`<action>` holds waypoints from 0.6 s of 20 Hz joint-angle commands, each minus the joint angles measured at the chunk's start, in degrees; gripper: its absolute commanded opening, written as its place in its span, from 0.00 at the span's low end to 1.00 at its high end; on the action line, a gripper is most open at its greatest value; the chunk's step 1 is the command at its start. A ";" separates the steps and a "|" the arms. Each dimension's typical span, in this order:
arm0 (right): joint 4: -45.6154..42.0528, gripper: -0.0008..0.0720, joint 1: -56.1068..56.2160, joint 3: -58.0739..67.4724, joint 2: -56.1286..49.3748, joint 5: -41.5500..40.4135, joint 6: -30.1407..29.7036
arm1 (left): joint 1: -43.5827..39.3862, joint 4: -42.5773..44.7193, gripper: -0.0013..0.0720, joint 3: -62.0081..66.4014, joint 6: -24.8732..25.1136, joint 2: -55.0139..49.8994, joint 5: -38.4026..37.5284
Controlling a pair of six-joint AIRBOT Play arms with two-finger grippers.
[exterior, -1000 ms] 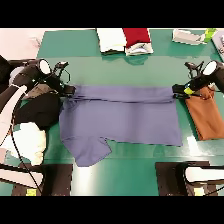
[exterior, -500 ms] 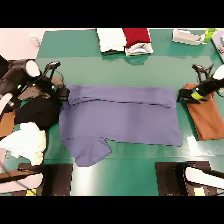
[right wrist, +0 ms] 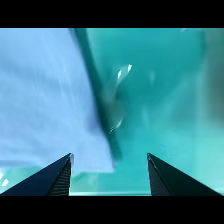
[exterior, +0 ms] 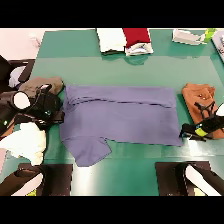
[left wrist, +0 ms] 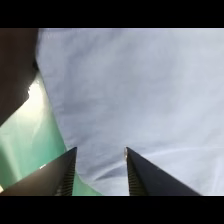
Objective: Fold the shirts.
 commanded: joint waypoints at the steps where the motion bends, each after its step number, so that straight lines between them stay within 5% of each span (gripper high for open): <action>1: 4.24 0.73 -0.35 -5.90 2.43 -2.12 -0.04 | -0.04 -0.24 0.53 -1.73 -0.33 1.25 1.03; 7: 7.17 0.60 0.55 -6.40 2.49 -3.32 -0.13 | -0.04 -0.20 0.53 -1.73 -0.31 1.25 1.05; 8: 6.93 0.51 1.86 -6.40 2.49 -3.56 -0.13 | -0.04 -0.20 0.53 -1.73 -0.31 1.25 0.70; 9: 6.84 0.22 3.45 -6.40 2.49 -3.91 -0.13 | -0.04 -0.17 0.53 -1.73 -0.31 1.25 0.22; 11: 6.86 0.04 7.32 -6.38 2.49 -5.03 -0.04 | -0.04 -0.02 0.53 -1.73 -0.33 1.25 -1.46; 12: 6.69 0.04 9.14 -6.27 2.49 -5.33 0.79 | -0.04 0.04 0.51 -1.73 -0.33 1.25 -2.58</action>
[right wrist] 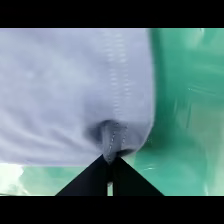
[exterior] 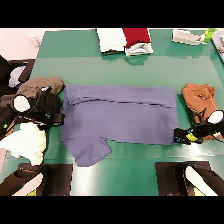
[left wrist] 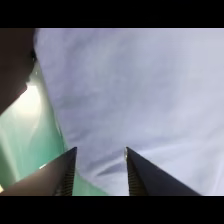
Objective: Fold the shirts.
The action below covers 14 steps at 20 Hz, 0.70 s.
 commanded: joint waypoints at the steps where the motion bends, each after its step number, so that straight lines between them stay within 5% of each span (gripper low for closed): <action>1: -0.04 0.04 5.20 0.44 0.09 -1.49 1.84 | -0.04 0.24 0.50 -0.02 0.04 0.04 -3.13; 7: -1.11 0.04 7.19 6.25 0.09 -1.20 2.58 | -0.04 -0.15 0.51 -4.68 -2.47 4.87 -5.18; 9: -1.11 0.04 7.19 7.54 0.09 -1.29 2.58 | -0.04 -2.10 0.65 -8.57 -4.52 8.41 -5.55; 14: -1.11 0.04 7.19 7.93 0.07 -2.12 2.56 | -0.04 -10.80 0.65 -16.28 -4.44 11.30 -3.69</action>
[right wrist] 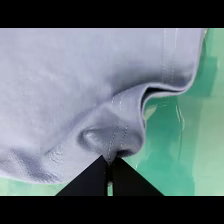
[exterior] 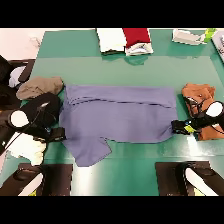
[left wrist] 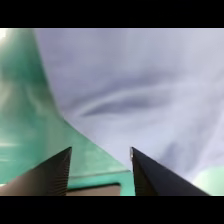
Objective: Fold the shirts.
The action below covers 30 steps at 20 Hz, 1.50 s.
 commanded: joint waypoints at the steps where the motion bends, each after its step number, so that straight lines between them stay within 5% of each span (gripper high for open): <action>1: -0.02 0.04 0.13 0.48 0.04 -0.48 0.09 | -0.04 -4.09 0.65 -5.44 -0.66 1.51 2.03; 12: 0.00 0.04 0.13 0.48 0.04 -0.48 0.09 | -0.04 -6.86 0.65 -12.92 -0.68 1.49 15.02; 15: -0.02 0.04 0.13 0.48 0.04 -0.44 0.09 | -0.04 -10.08 0.05 -13.00 2.32 1.51 16.09; 26: -4.02 0.04 0.07 0.74 9.40 9.81 -0.44 | -0.04 -1.03 0.05 4.74 5.44 12.11 -9.94; 30: -10.21 0.04 0.07 1.38 12.87 12.81 0.17 | -0.04 -0.81 0.05 10.73 8.13 9.79 -5.62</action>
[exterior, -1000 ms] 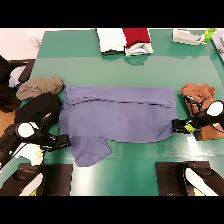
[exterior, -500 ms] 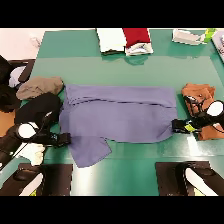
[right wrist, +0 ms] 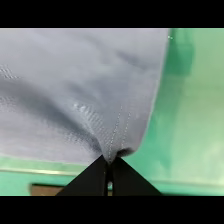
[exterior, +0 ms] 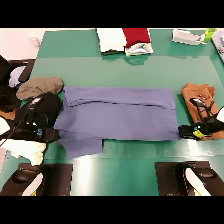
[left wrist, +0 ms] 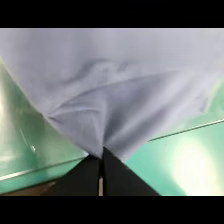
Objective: Fold the shirts.
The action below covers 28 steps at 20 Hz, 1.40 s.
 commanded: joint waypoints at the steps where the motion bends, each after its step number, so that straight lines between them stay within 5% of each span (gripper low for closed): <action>1: -4.15 0.04 -0.04 1.92 1.90 2.03 0.90 | 0.02 0.79 0.05 5.25 2.80 -2.89 2.78; 5: -4.13 0.04 -0.04 12.59 -6.51 -1.05 0.87 | 0.02 2.97 0.05 11.56 6.64 -15.23 11.10; 14: -0.90 0.04 0.02 39.82 -37.09 -9.29 1.01 | 0.04 5.86 0.05 31.04 7.10 -43.34 29.27; 21: 5.07 0.04 0.15 50.53 -52.17 -13.70 1.46 | 0.04 4.98 0.06 33.14 8.04 -50.42 34.16; 22: 5.09 0.05 0.15 51.17 -53.31 -13.99 1.49 | 0.04 4.57 0.32 33.14 7.85 -50.45 33.94; 23: 5.16 0.21 0.15 51.84 -54.01 -14.08 1.46 | 0.02 4.11 0.49 33.14 7.30 -50.42 33.81; 24: 5.07 0.46 0.15 52.76 -54.47 -14.03 1.44 | 0.04 4.09 0.49 33.42 6.97 -50.42 33.22; 28: 4.87 0.52 -1.73 55.10 -53.20 -9.97 -1.49 | 0.02 3.50 0.44 36.72 6.99 -50.40 25.42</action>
